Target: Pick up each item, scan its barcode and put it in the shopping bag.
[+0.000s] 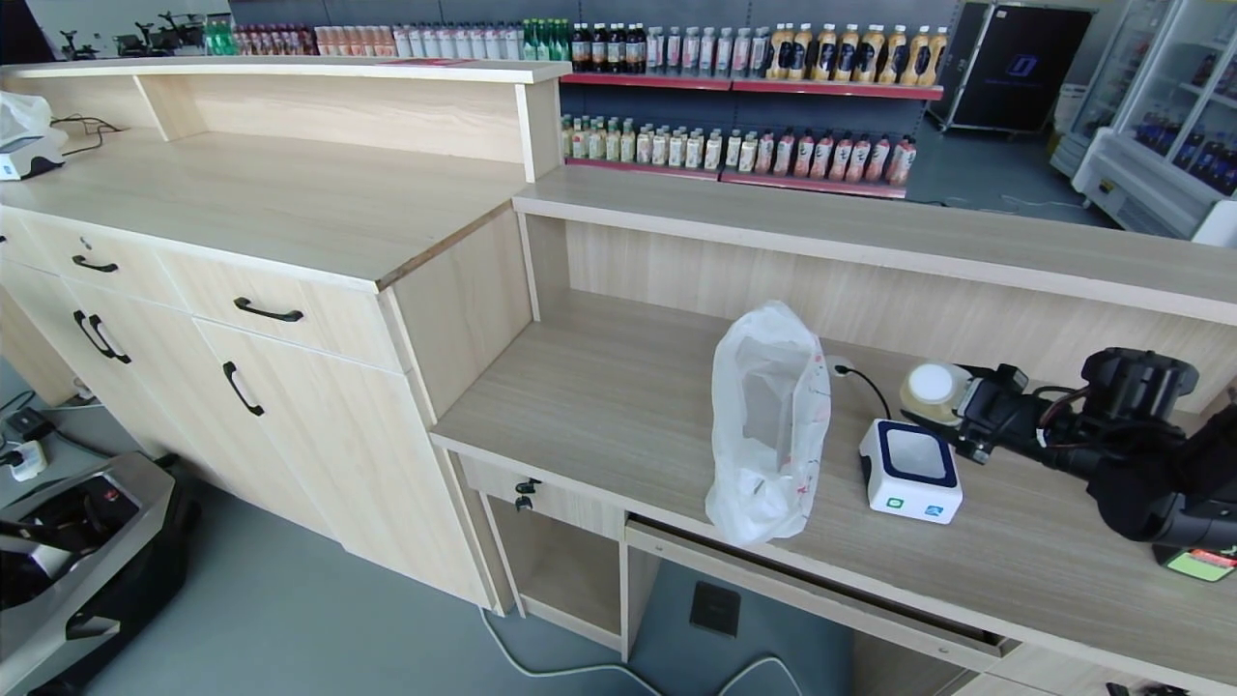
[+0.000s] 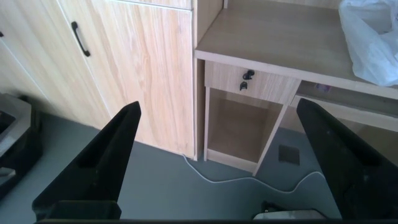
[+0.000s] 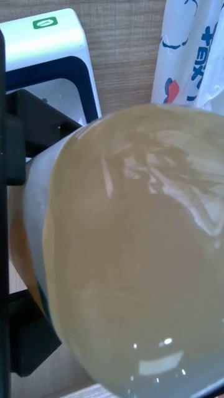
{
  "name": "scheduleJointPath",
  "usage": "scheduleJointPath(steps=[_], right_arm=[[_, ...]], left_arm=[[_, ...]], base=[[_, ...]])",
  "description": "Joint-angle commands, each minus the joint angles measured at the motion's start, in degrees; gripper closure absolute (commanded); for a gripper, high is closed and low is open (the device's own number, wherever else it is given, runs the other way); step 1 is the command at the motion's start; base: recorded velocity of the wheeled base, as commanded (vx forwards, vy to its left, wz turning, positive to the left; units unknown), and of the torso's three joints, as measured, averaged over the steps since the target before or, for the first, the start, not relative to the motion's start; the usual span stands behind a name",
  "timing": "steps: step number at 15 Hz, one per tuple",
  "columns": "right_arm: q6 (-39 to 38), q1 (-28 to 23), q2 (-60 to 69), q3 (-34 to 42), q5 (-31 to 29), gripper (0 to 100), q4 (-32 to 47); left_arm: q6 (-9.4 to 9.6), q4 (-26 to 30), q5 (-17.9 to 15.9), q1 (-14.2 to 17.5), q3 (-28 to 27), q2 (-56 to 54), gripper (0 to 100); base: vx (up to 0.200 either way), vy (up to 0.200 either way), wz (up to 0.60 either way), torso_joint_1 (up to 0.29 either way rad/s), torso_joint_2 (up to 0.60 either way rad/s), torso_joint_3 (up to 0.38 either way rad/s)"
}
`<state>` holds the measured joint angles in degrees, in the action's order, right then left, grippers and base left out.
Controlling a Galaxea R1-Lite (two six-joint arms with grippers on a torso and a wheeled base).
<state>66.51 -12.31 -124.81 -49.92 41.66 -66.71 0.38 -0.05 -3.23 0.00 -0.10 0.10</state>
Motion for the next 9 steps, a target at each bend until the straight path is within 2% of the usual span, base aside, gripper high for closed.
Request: scheduleJointPath(steps=[1,9], right_arm=[[-0.2,0.7,-0.9,-0.2,0.1,100,-1.4],[-0.2,0.9,-2.9,-0.4,0.1,100,-3.3]], left_arm=[[-0.03,0.0,0.0,0.0,0.0,0.0,0],[-0.03,0.0,0.0,0.0,0.0,0.0,0]], base=[[0.0,0.0,0.0,0.0,0.0,0.0],[0.0,0.0,0.0,0.0,0.0,0.0]])
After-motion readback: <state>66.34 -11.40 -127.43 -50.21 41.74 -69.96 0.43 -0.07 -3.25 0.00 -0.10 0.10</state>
